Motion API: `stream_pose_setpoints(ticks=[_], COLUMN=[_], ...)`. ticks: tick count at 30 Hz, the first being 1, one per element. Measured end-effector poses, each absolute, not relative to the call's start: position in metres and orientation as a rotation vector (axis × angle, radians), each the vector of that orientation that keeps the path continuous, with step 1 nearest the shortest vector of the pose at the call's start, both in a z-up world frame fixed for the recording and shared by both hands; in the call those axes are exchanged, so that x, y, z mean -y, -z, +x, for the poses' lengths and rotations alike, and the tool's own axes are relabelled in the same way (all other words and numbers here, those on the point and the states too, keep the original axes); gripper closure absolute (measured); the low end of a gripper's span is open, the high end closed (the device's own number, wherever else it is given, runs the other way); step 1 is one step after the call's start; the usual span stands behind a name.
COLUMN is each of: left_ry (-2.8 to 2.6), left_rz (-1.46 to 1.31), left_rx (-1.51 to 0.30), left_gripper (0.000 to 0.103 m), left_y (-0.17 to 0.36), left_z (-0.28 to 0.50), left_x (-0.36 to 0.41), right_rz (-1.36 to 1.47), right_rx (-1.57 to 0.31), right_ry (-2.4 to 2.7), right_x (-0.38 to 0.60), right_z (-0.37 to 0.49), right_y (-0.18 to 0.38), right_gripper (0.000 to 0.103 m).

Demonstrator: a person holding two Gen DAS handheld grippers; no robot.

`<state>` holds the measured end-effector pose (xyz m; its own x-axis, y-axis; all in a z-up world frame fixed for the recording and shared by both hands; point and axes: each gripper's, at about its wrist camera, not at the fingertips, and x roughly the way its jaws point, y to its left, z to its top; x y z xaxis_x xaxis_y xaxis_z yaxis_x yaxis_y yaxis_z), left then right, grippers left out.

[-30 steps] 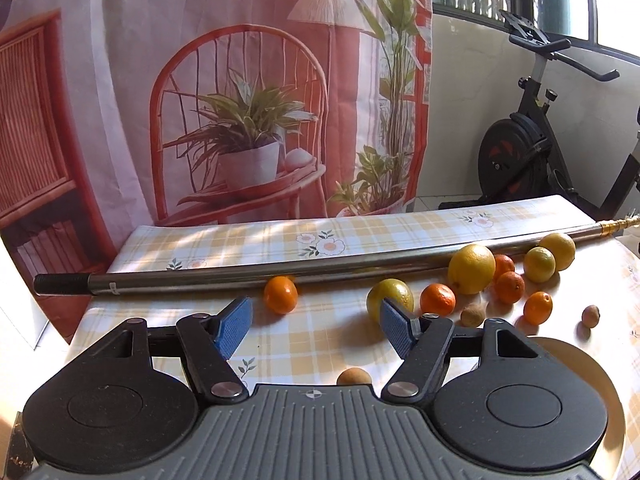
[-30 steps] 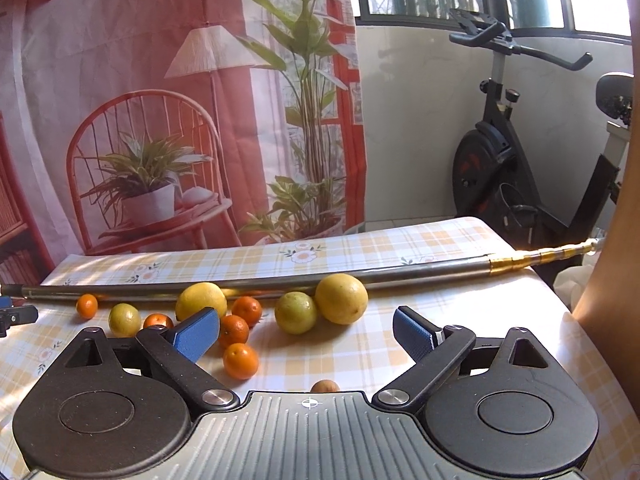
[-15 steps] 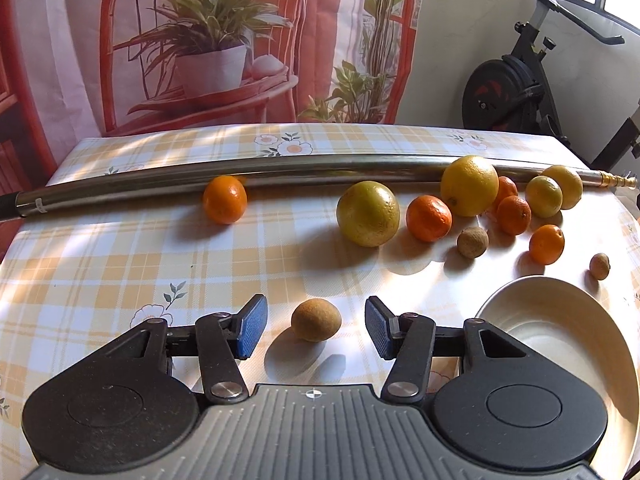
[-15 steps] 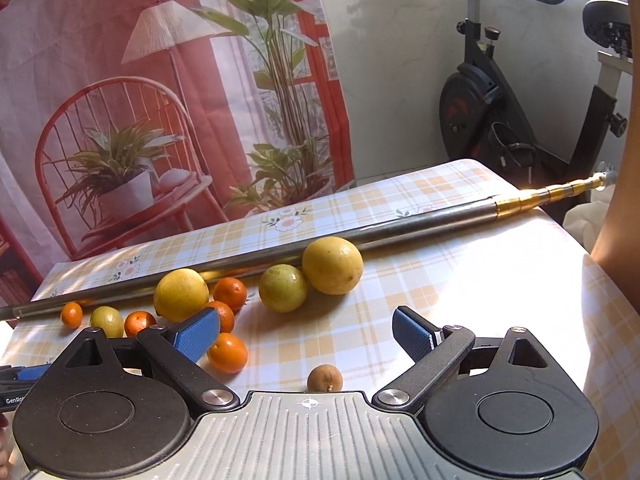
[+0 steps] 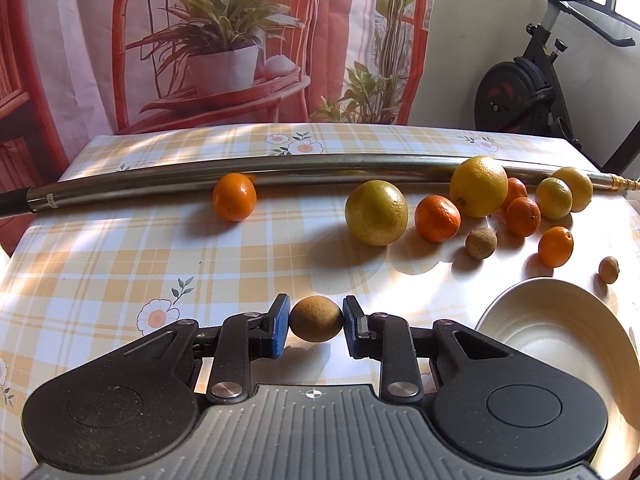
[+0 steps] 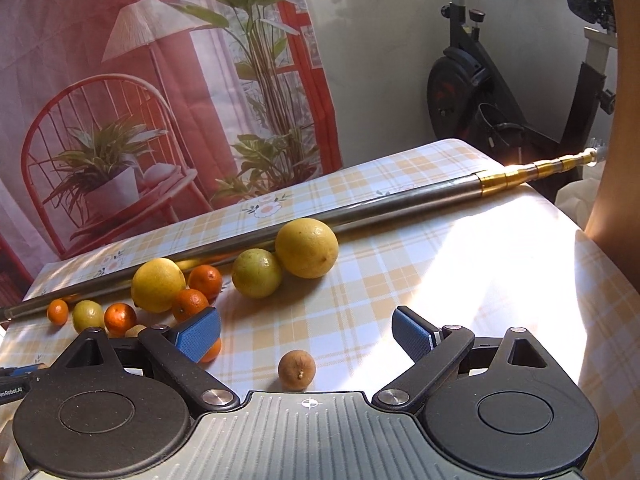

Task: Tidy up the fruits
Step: 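Lower the left gripper onto the small brown kiwi and close it, then grasp the large yellow grapefruit with the right gripper while the left gripper holds the kiwi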

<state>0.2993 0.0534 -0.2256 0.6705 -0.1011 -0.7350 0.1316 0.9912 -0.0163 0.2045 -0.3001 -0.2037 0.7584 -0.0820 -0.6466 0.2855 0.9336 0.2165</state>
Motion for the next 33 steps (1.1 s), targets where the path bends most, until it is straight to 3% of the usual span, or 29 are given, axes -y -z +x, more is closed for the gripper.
stream_pose_setpoints(ticks=[7,11,28,33], left_ry=[0.151,0.179,0.22,0.232], left_rz=[-0.031,-0.057,-0.088,-0.091], left_rx=[-0.739,-0.708,-0.706,-0.711], left_gripper=[0.073,0.073,0.073,0.073], left_y=[0.197,0.187,0.187,0.187], left_z=[0.282,0.276,0.271,0.267], left_x=[-0.048,-0.039,-0.028,-0.026], right_rz=[0.193,0.219,0.399,0.495], right_rx=[-0.608,-0.595,-0.726,-0.741], right_ry=[0.193,0.192,0.148,0.17], right_x=[0.31,0.326,0.345,0.348], right_z=[0.227,0.255,0.329,0.327], right_y=[0.212,0.216,0.252,0.257], right_gripper=[0.022,0.046,0.04,0.049])
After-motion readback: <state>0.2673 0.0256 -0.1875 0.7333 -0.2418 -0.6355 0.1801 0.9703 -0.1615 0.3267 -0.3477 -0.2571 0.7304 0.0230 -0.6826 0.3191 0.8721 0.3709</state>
